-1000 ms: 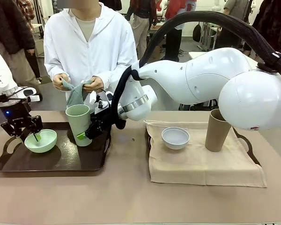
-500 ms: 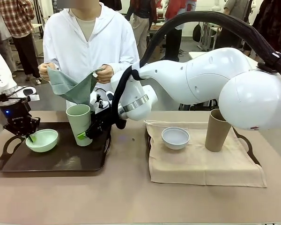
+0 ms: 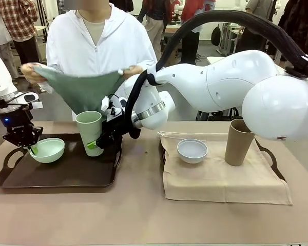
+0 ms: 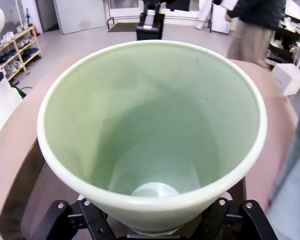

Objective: Set up a tray with a mat and arrange the tableware.
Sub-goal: Pick up the Picnic Bowl and Reusable plastic cup from the Handle tray in front of the human's position and hold them in the air.

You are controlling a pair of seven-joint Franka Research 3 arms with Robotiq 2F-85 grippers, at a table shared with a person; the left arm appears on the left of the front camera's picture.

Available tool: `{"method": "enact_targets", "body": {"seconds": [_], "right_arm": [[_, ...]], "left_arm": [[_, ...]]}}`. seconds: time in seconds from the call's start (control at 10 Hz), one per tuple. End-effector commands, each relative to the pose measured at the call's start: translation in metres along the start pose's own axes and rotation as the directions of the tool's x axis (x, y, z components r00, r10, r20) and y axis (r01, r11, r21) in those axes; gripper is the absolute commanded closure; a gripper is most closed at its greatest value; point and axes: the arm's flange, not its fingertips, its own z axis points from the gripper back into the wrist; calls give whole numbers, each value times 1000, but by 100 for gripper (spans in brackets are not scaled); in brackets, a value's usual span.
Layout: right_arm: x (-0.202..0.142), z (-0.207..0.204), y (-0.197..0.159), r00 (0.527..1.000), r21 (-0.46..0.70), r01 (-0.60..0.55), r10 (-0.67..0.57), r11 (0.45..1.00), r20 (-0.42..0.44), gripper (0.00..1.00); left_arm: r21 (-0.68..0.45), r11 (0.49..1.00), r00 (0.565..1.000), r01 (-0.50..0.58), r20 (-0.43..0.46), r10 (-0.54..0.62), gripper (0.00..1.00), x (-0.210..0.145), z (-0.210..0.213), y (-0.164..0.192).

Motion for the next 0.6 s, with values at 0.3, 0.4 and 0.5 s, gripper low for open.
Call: {"method": "enact_targets", "body": {"seconds": [0.3,0.4,0.5], "right_arm": [[96,61,64,999,-54,45,-46,997,-6,100],[126,75,81,999,-78,23,-25,997,-28,100],[151,83,91,1000,-96,10,-13,995,-25,100]], "left_arm": [[-109,994,999,22,45,-17,100,-73,121,-23],[-99,995,997,29,79,-22,100,-92,147,-30],[-60,998,995,25,100,-19,100,-106,169,-33]]}}
